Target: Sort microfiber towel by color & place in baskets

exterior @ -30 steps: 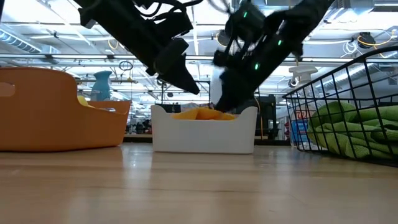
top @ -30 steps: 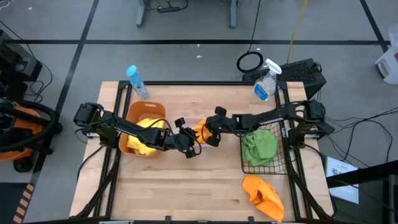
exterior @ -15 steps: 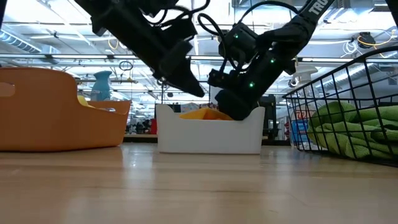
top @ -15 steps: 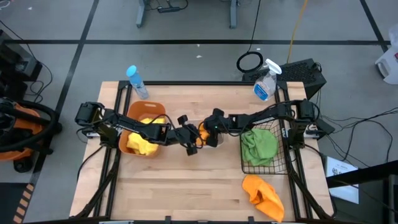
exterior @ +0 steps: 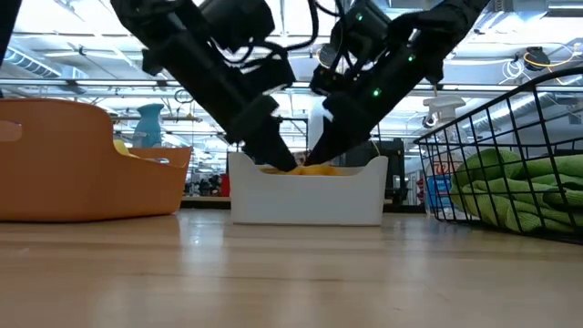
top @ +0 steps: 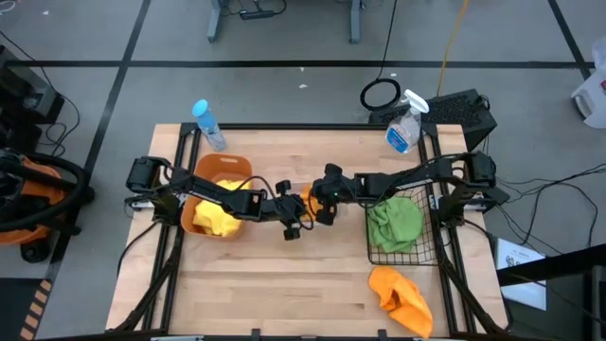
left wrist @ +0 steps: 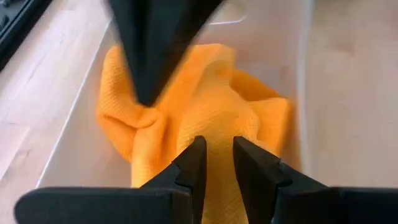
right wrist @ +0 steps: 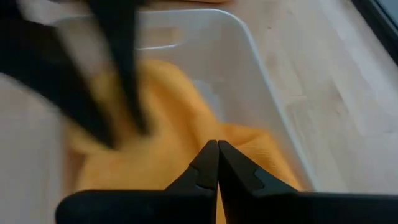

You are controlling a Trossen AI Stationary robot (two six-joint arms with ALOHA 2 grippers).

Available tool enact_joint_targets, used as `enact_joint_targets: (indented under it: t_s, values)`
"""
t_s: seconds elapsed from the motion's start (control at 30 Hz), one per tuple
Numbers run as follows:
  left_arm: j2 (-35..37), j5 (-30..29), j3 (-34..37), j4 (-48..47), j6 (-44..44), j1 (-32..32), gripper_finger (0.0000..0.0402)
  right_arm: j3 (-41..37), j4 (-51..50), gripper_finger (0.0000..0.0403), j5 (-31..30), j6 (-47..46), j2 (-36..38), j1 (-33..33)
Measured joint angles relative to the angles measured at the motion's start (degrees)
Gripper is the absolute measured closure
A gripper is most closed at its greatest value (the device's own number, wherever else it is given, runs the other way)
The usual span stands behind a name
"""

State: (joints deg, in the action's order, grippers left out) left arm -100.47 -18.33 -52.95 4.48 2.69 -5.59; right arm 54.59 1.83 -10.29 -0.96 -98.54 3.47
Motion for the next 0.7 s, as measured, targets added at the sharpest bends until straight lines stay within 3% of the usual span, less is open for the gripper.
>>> enact_joint_targets:
  t_s: [0.27, 0.7]
  values:
    - [-1.68, 1.91, 0.02, -0.44, 2.41, 1.99, 0.0316, 0.00, 0.23, 0.0403, -0.15, -1.33, 0.39, -4.17]
    - [2.84, 1.99, 0.02, -0.76, 1.37, 0.42, 0.0316, 0.11, 2.77, 0.0403, 0.01, -1.78, -6.48, -2.39]
